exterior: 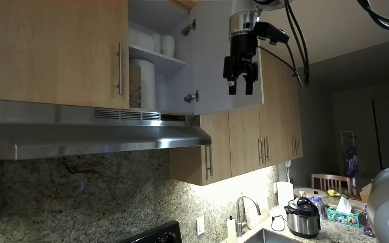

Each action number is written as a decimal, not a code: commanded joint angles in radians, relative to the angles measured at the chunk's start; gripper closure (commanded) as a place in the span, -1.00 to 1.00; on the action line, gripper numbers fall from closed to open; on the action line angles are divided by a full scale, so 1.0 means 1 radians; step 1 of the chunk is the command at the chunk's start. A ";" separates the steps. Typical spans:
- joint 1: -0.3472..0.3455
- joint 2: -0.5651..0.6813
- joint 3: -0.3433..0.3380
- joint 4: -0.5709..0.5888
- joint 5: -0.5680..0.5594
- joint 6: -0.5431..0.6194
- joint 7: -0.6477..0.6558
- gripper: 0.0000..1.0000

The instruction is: Open the right door of the cabinet

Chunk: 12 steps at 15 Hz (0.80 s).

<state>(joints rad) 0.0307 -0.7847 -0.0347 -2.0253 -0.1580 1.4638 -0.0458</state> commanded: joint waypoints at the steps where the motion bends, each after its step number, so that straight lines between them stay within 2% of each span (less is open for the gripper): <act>1: 0.001 -0.016 -0.021 -0.018 -0.020 -0.044 -0.085 -1.00; 6: 0.003 -0.016 -0.023 -0.028 -0.073 -0.073 -0.136 -1.00; 7: -0.003 0.002 -0.024 -0.004 -0.044 -0.060 -0.093 -1.00; 12: -0.001 0.002 -0.024 -0.006 -0.053 -0.063 -0.105 -1.00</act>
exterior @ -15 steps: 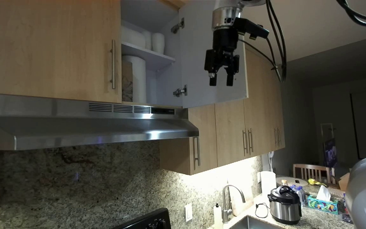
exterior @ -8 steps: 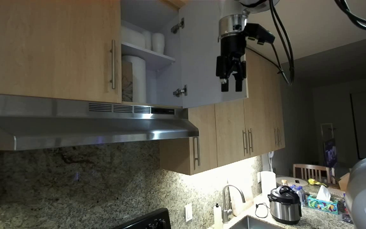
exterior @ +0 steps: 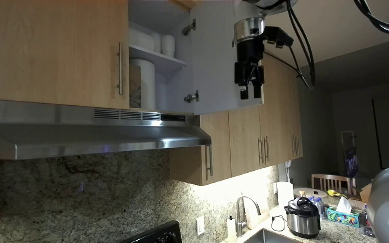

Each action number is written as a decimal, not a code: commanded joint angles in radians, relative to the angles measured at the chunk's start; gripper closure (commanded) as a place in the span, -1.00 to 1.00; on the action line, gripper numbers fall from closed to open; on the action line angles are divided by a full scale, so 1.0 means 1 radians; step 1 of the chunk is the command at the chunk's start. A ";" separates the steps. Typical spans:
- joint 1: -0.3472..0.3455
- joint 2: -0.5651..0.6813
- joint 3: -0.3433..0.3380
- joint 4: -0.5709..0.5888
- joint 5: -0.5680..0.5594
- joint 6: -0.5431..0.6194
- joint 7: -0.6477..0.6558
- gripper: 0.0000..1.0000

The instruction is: Open the right door of the cabinet

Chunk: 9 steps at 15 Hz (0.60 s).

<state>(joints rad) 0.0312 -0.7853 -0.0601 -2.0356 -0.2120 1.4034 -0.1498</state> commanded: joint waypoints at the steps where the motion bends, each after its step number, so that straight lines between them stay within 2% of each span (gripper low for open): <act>1: -0.001 0.003 0.001 0.004 0.001 -0.002 -0.001 -1.00; 3: -0.001 0.003 0.001 0.004 0.001 -0.003 -0.001 -1.00; 9: 0.003 -0.038 -0.009 -0.119 0.104 0.069 0.038 -1.00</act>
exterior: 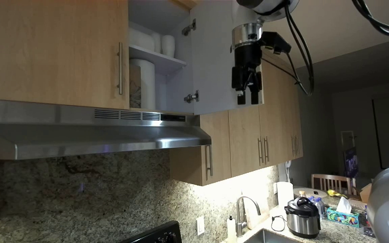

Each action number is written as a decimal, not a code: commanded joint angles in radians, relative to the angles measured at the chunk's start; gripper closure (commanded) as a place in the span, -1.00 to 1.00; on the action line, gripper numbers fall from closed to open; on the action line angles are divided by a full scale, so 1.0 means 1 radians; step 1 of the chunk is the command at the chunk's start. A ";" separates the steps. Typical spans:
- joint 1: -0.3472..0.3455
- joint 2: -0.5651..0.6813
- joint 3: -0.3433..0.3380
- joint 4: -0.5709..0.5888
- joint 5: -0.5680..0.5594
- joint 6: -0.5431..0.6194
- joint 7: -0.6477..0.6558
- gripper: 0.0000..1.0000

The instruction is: Open the right door of the cabinet

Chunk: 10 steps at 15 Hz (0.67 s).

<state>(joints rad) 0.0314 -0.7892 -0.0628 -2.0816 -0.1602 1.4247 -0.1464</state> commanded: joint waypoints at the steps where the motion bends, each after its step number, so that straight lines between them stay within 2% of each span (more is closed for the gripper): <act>1: 0.001 -0.035 -0.008 -0.090 0.078 0.049 0.047 -1.00; 5: -0.005 -0.044 -0.008 -0.171 0.157 0.079 0.068 -1.00; 10: -0.004 -0.040 0.040 -0.264 0.181 0.113 0.085 -1.00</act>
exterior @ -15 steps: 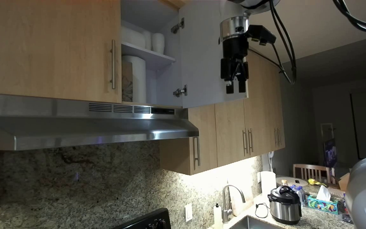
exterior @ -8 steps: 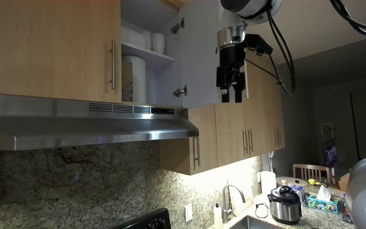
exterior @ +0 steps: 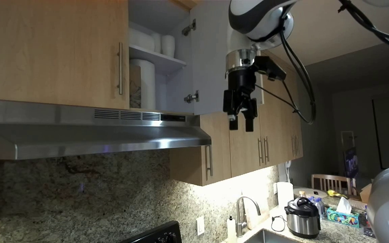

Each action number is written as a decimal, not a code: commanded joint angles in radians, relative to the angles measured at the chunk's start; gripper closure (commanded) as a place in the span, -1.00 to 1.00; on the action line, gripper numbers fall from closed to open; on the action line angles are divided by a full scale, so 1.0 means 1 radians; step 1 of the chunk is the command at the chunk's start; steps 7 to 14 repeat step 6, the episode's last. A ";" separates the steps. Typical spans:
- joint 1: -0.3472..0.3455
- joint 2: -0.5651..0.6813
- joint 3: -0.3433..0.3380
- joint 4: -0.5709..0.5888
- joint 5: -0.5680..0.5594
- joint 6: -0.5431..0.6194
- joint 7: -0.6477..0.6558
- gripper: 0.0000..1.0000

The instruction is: Open the right door of the cabinet

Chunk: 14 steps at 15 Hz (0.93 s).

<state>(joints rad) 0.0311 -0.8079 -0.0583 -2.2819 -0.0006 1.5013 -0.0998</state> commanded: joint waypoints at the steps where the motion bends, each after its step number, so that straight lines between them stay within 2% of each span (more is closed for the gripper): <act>1: -0.005 0.001 0.013 -0.015 0.003 0.004 0.001 -1.00; 4: -0.002 0.001 0.032 -0.043 0.001 0.018 0.011 -1.00; 14: -0.002 0.000 0.033 -0.043 0.001 0.018 0.012 -1.00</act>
